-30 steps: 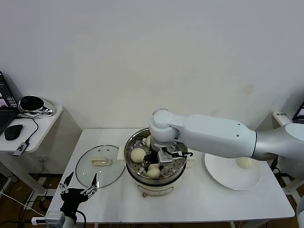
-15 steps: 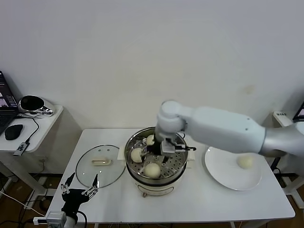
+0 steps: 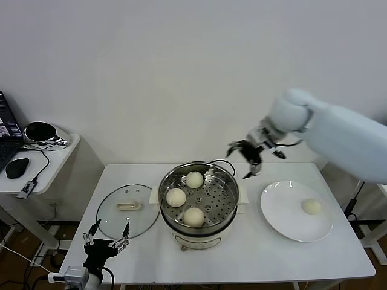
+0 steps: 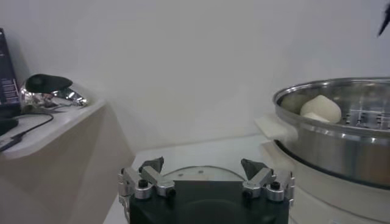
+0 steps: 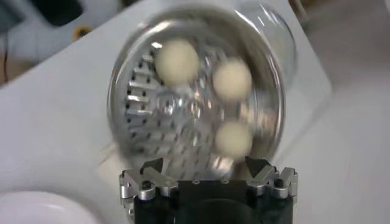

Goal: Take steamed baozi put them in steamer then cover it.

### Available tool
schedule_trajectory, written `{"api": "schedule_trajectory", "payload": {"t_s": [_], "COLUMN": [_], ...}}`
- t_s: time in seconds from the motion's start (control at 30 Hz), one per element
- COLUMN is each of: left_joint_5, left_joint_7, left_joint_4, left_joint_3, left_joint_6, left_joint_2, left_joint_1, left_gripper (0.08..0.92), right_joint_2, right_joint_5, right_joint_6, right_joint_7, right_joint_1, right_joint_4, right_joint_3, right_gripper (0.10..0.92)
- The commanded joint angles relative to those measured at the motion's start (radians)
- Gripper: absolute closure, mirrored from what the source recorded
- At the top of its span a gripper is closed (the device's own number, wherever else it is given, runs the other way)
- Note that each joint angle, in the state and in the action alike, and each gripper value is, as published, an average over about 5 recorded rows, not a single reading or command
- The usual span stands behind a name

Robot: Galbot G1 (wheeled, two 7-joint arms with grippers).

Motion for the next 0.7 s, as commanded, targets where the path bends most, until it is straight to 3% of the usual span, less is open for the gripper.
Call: {"api": "schedule_trajectory", "payload": {"t_s": [0.03, 0.27, 0.7], "left_joint_5": [0.0, 0.003, 0.0], "left_joint_7": [0.0, 0.0, 0.004], "left_joint_4": [0.011, 0.036, 0.05], "left_joint_3": [0.002, 0.007, -0.011], "left_joint_6": [-0.001, -0.001, 0.001], "left_joint_2": [0.006, 0.003, 0.014], "left_joint_1": [0.008, 0.013, 0.018], "left_gripper": [0.177, 0.177, 0.177], "right_joint_2": [-0.202, -0.158, -0.012], "right_joint_5": [-0.089, -0.195, -0.331], "right_joint_6": [-0.187, -0.059, -0.012], "right_joint_7": [-0.016, 0.016, 0.04], "right_joint_1": [-0.175, -0.329, -0.517], "right_joint_4": [-0.164, -0.29, -0.505], "right_joint_3": [0.121, 0.205, 0.378], "right_gripper": [0.203, 0.203, 0.203]}}
